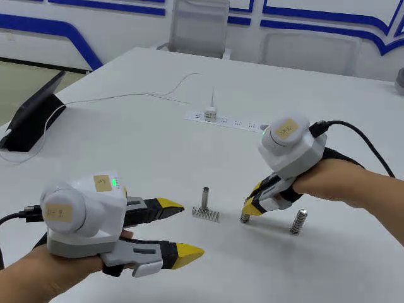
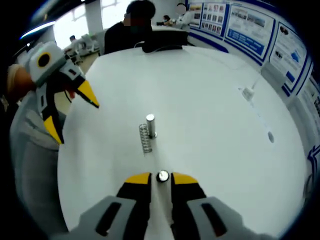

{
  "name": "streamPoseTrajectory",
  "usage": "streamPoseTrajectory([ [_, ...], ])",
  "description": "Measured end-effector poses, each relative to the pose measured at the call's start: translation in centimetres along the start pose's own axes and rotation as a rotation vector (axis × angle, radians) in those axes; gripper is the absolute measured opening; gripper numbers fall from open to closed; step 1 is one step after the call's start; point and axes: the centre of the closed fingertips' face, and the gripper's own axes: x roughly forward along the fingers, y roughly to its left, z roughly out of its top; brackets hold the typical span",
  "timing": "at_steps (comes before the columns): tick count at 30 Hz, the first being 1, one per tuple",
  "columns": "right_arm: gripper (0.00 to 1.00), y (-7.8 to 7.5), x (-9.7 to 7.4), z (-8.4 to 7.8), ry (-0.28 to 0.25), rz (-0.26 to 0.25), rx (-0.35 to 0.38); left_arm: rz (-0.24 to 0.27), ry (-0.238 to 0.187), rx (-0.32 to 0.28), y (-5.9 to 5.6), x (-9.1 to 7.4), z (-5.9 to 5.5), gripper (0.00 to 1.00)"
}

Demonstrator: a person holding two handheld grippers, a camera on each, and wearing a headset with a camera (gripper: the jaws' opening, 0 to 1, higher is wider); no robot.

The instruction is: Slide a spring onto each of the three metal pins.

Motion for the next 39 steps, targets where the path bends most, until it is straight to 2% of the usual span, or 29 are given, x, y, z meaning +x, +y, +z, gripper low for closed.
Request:
streamPoseTrajectory([
  [3,0.17,0.1,-0.6,0.4,-0.012,-0.014,-0.019,0.001,0.0,0.002,0.0,0.0,0.0,0.48],
  [8,0.18,0.8,-1.3,2.2,-0.05,-0.025,-0.067,0.002,0.001,0.005,0.2,0.0,0.1,0.48],
  [14,0.17,2.2,-0.2,3.7,-0.07,0.002,-0.106,0.003,0.0,0.007,0.2,-0.1,0.1,0.48],
  [18,0.17,2.8,1.0,3.9,-0.057,0.024,-0.131,0.009,-0.001,0.005,0.4,-0.3,0.0,0.48],
  [24,0.17,2.9,2.7,3.6,-0.028,0.049,-0.154,0.016,0.003,-0.001,0.6,-0.5,-0.2,0.48],
  [39,0.13,2.7,5.2,2.9,0.035,0.073,-0.203,0.021,0.017,-0.003,0.9,-0.8,-0.3,0.47],
])
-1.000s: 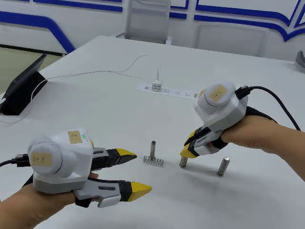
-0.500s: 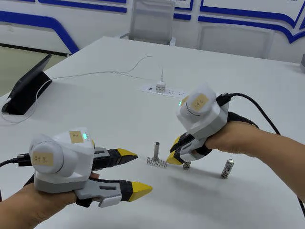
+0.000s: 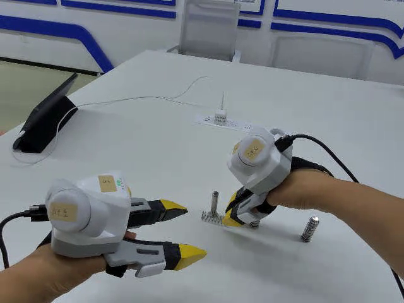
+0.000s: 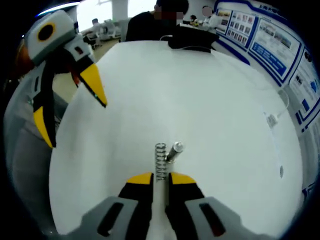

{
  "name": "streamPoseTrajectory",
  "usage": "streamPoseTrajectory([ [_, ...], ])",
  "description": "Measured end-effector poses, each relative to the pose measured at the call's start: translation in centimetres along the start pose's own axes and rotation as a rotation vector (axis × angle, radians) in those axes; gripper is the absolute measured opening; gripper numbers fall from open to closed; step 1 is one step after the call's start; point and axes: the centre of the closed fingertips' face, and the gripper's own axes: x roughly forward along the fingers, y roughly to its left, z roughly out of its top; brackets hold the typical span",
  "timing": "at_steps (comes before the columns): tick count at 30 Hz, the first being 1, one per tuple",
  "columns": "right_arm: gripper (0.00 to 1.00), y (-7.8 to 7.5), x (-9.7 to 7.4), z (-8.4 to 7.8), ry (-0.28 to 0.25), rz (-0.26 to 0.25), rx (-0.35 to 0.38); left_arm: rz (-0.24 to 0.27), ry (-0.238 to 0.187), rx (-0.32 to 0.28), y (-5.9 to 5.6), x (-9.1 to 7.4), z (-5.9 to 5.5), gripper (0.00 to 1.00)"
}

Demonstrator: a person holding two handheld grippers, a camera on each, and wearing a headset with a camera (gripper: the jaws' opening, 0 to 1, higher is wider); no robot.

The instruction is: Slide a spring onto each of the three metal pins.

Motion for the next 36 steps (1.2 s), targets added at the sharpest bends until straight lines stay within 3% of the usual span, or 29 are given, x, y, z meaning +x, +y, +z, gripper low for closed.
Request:
streamPoseTrajectory([
  [7,0.12,0.0,0.7,-0.3,0.011,0.014,0.0,0.006,0.008,-0.005,0.0,-0.2,-0.3,0.46],
  [20,0.11,-0.1,0.6,-0.2,0.012,0.016,0.02,0.008,0.011,-0.005,0.0,-0.1,-0.4,0.46],
  [24,0.1,0.4,0.1,-0.2,0.015,0.022,0.016,0.009,0.015,-0.004,0.1,-0.1,-0.5,0.46],
  [26,0.02,0.5,-0.7,0.6,-0.019,0.027,0.013,0.01,0.018,-0.002,0.2,-0.1,-0.7,0.46],
  [28,0.02,0.6,-1.2,1.0,-0.021,0.018,-0.001,0.009,0.022,-0.002,0.2,-0.1,-0.8,0.46],
  [36,0.02,1.5,-1.1,0.8,-0.003,0.032,-0.015,0.002,0.022,0.006,0.2,0.1,-0.5,0.46],
])
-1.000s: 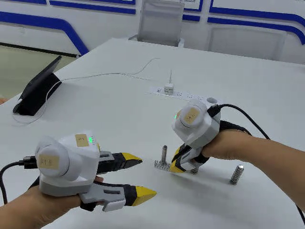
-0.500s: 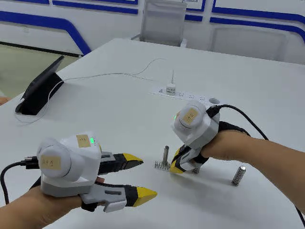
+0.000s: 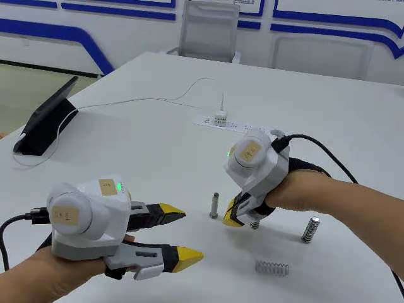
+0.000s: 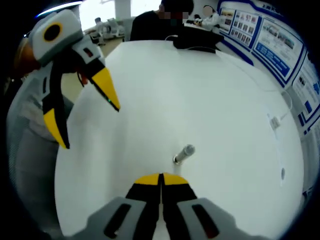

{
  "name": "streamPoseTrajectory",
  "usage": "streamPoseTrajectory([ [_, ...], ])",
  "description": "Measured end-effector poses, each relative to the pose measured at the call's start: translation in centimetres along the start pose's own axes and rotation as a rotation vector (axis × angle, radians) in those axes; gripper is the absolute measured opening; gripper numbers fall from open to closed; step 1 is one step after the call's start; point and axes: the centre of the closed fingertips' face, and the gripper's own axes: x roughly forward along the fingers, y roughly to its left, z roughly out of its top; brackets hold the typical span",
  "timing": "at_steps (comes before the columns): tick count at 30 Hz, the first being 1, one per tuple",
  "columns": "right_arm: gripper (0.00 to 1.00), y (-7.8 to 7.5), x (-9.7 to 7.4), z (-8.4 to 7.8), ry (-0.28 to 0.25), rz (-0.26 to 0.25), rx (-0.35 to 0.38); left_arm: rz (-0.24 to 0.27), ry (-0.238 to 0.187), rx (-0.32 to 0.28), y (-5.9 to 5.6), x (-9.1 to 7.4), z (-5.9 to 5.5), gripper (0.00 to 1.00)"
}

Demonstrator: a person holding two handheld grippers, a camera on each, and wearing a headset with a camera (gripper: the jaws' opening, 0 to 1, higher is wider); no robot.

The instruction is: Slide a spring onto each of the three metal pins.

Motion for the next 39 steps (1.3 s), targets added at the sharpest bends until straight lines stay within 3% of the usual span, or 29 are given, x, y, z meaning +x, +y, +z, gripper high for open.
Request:
streamPoseTrajectory([
  [24,0.03,0.9,-2.4,0.9,-0.043,-0.021,-0.026,-0.015,-0.006,0.01,-0.1,0.3,0.5,0.46],
  [39,0.07,2.3,-4.2,-0.5,-0.065,-0.021,0.007,-0.021,-0.009,0.016,-0.5,0.5,0.9,0.46],
])
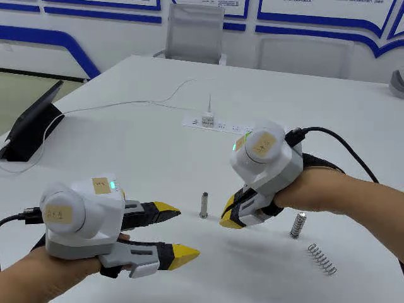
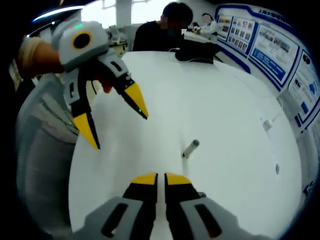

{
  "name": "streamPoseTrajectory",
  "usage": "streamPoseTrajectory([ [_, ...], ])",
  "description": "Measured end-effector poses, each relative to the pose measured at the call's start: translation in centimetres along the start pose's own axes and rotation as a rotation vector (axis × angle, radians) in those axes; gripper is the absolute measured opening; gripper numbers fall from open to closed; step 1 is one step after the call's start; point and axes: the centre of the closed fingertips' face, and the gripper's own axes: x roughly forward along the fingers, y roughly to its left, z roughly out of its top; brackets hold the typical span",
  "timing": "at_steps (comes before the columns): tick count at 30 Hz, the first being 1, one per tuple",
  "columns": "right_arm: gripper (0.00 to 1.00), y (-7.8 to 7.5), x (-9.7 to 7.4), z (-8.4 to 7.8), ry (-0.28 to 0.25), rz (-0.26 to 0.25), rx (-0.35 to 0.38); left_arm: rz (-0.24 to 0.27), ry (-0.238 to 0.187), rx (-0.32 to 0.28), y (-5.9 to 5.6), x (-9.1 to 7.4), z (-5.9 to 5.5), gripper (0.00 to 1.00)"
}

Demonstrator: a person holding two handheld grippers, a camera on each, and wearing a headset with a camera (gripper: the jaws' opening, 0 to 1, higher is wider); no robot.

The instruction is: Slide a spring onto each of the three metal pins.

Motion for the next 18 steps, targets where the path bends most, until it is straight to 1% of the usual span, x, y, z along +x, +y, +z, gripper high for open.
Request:
streamPoseTrajectory([
  [7,0.08,1.0,-0.9,-0.8,-0.012,-0.001,0.012,-0.006,-0.002,0.002,-0.2,0.1,0.1,0.46],
  [10,0.08,1.5,-1.3,-1.5,-0.009,-0.004,0.016,-0.006,0.0,0.002,-0.3,0.1,0.0,0.46],
  [18,0.09,2.0,-2.4,-3.3,-0.01,-0.018,0.052,-0.008,0.001,-0.003,-0.3,0.1,-0.1,0.46],
])
